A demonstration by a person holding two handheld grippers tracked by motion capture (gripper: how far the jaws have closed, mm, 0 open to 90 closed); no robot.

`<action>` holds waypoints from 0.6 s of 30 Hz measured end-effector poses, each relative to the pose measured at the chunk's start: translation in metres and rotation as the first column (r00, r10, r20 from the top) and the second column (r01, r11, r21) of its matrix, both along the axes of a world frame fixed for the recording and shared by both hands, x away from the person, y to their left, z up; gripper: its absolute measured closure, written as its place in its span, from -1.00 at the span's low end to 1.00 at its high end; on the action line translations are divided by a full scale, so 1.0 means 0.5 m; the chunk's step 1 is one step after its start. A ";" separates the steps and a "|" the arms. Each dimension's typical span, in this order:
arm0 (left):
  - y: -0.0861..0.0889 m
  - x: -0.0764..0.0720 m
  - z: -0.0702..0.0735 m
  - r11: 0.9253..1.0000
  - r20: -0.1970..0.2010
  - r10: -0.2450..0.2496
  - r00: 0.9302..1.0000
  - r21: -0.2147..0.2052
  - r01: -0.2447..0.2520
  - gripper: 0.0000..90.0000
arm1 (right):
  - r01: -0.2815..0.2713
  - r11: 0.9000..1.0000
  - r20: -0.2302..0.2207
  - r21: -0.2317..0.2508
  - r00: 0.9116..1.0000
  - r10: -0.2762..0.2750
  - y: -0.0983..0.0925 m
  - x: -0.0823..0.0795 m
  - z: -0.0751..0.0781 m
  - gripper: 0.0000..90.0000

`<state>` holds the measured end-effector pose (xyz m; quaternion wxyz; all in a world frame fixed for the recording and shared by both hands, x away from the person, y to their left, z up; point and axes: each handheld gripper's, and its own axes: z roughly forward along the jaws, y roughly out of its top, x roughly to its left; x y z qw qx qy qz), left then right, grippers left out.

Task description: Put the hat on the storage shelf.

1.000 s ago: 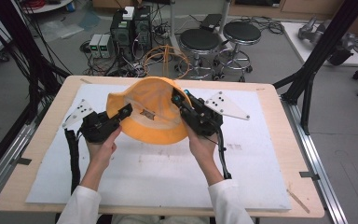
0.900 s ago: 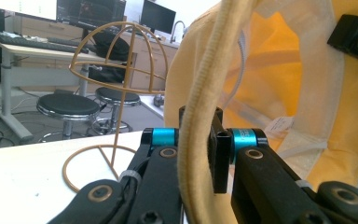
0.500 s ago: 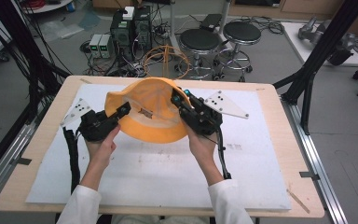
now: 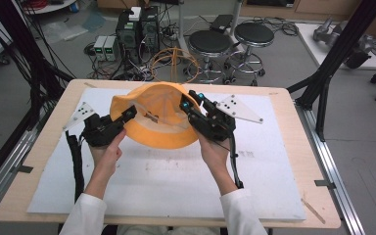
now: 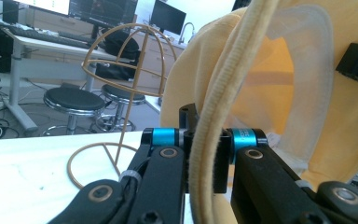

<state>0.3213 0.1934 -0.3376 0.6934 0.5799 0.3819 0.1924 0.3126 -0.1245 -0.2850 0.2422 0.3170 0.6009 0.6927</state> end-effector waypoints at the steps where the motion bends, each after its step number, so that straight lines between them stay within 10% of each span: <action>1: 0.001 0.001 0.000 1.000 -0.001 0.000 1.000 0.001 0.000 0.94 | 0.001 1.000 -0.005 0.001 1.000 -0.001 0.000 0.000 0.000 0.43; 18: 0.004 0.004 0.001 1.000 -0.040 0.019 0.999 -0.006 -0.019 0.94 | -0.015 0.999 -0.015 -0.039 1.000 0.015 -0.002 0.001 -0.005 0.01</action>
